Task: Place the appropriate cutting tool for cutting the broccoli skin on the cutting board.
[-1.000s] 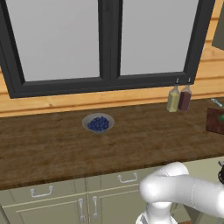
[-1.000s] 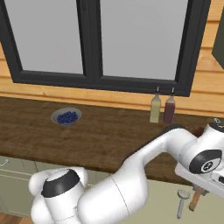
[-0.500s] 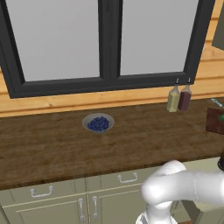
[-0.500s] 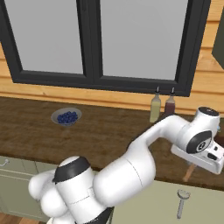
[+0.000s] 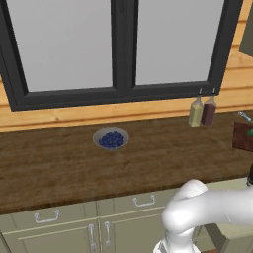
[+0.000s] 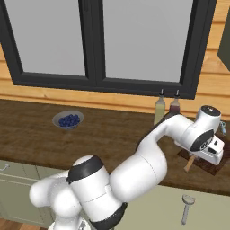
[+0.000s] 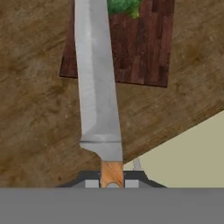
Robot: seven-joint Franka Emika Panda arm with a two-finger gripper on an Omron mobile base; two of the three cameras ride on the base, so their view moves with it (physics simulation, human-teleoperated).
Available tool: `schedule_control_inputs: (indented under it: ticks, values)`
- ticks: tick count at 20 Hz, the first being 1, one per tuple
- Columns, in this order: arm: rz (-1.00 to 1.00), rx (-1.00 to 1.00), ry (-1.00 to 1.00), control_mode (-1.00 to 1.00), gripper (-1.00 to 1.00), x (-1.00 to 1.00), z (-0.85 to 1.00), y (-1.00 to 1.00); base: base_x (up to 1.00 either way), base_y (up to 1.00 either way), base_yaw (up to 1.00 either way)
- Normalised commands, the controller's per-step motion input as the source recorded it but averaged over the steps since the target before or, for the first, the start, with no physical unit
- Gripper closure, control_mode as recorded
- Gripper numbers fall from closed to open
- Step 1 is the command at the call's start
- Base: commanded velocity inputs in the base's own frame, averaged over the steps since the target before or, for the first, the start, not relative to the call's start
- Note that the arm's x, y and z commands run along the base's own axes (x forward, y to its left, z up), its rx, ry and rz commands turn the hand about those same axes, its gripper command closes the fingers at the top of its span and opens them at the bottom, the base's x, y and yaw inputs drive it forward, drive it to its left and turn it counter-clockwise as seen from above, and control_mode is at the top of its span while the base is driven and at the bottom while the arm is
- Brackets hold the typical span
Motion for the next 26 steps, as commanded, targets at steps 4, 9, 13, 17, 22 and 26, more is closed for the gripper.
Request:
schedule_control_inputs:
  ticks: [4, 9, 13, 17, 22, 26]
  values:
    - [0.00, 0.00, -0.08, -1.00, 1.00, 0.85, -0.25, 0.00, 0.00, 0.00, 0.00]
    - [0.00, -0.01, 0.00, -1.00, 1.00, 0.73, -0.24, -0.01, 0.00, 0.00, 0.00]
    - [0.00, -0.02, 0.00, -1.00, 1.00, 0.49, -0.43, -0.21, 0.00, 0.00, 0.00]
    - [0.00, -0.01, 0.00, -1.00, 1.00, 0.47, -0.44, -0.30, 0.00, 0.00, 0.00]
    - [0.00, 0.00, 0.00, -1.00, 1.00, 0.42, -0.33, -0.18, 0.00, 0.00, 0.00]
    - [0.00, 0.00, 0.01, -1.00, 1.00, 0.27, -0.25, -0.20, 0.00, 0.00, 0.00]
